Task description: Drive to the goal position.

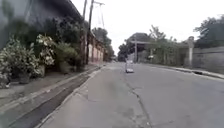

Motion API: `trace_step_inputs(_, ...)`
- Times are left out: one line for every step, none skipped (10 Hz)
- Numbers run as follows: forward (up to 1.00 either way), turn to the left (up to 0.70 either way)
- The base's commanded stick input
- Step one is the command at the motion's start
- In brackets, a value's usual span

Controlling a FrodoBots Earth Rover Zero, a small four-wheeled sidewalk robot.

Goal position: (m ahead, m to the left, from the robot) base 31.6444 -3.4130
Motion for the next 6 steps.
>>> trace_step_inputs(1.00, 0.00)
trace_step_inputs(1.00, -0.18)
trace_step_inputs(1.00, -0.37)
trace_step_inputs(1.00, -0.11)
trace_step_inputs(1.00, -0.01)
trace_step_inputs(1.00, -0.34)
